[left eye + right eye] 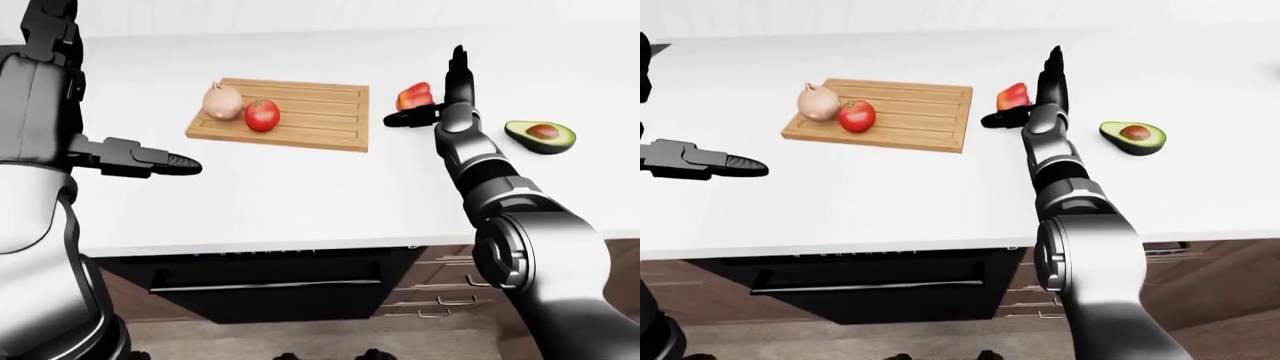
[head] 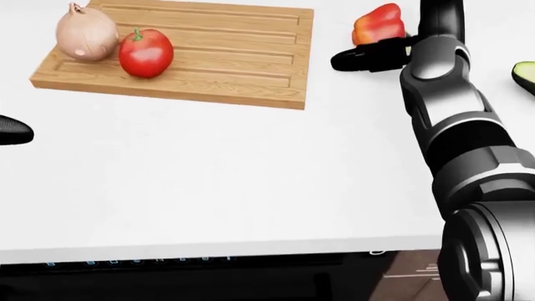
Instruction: Place the avocado, onion, tomato and bell pepper on the cutting board.
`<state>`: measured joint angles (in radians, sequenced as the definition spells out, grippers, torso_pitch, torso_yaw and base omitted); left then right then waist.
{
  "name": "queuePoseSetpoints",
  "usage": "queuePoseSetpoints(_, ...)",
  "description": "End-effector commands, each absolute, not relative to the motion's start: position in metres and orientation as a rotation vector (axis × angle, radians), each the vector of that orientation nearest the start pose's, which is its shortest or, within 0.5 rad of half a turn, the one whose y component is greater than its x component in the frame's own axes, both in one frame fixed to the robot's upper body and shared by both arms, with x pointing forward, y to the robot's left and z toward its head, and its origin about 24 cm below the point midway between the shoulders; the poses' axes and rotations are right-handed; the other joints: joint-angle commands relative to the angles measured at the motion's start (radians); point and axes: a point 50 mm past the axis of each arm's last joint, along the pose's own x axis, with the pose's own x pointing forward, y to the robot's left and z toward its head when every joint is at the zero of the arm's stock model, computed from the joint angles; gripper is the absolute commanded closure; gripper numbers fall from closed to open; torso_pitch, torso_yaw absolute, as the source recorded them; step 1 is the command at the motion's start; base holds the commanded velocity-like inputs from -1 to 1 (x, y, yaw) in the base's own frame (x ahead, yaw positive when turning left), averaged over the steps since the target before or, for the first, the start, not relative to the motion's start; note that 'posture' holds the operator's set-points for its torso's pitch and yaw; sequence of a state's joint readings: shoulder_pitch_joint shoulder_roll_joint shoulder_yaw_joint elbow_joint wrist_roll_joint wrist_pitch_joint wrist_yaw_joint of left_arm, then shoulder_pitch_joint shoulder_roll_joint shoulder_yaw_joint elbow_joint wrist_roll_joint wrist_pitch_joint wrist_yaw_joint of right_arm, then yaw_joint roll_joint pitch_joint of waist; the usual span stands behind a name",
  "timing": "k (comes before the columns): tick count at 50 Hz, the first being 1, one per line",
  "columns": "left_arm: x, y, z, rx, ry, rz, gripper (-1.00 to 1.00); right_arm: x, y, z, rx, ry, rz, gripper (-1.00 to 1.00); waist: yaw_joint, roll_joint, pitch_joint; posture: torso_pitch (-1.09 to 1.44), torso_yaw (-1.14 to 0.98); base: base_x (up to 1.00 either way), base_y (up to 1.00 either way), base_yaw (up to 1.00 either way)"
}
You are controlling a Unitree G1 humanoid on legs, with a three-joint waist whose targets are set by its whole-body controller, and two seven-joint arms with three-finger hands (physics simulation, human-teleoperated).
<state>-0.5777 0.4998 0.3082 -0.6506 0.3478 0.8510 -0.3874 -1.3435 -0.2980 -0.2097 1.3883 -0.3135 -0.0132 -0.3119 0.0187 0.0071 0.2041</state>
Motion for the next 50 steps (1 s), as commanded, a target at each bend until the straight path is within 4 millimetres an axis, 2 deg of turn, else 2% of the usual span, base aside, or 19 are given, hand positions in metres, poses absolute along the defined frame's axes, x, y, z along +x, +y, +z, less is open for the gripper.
queuePoseSetpoints(1,0.2395,0.2361,0.3033,0.619,-0.427,0.283,-1.0,0.4302,-0.1874,0.2448,-0.384,-0.146,-0.378,-1.0,0.0,0.002,-0.034,0.29,0.03,0.0,0.0,0.0)
queuePoseSetpoints(12,0.2397,0.2358,0.3016,0.623,-0.424,0.284,-1.0,0.4303,-0.1878,0.2425,-0.384,-0.143,-0.366,-1.0,-0.001,0.002,-0.024,0.29,0.03,0.0,0.0,0.0)
queuePoseSetpoints(19,0.238,0.2375,0.3009,0.632,-0.421,0.292,-1.0,0.4305,-0.1871,0.2381,-0.396,-0.128,-0.354,-0.6,-0.002,0.0,-0.024,0.29,0.03,0.0,0.0,0.0)
queuePoseSetpoints(29,0.2355,0.2391,0.2983,0.638,-0.416,0.293,-1.0,0.4308,-0.1851,0.2369,-0.391,-0.124,-0.341,-0.4,-0.001,0.0,-0.026,0.29,0.03,0.0,0.0,0.0)
queuePoseSetpoints(43,0.2362,0.2383,0.3007,0.643,-0.419,0.289,-1.0,0.431,-0.1846,0.2364,-0.384,-0.119,-0.327,0.17,-0.002,-0.001,-0.028,0.29,0.03,0.0,0.0,0.0)
queuePoseSetpoints(50,0.238,0.2372,0.3023,0.643,-0.423,0.288,-1.0,0.4312,-0.1839,0.2382,-0.387,-0.123,-0.32,0.33,-0.001,-0.002,-0.029,0.29,0.03,0.0,0.0,0.0)
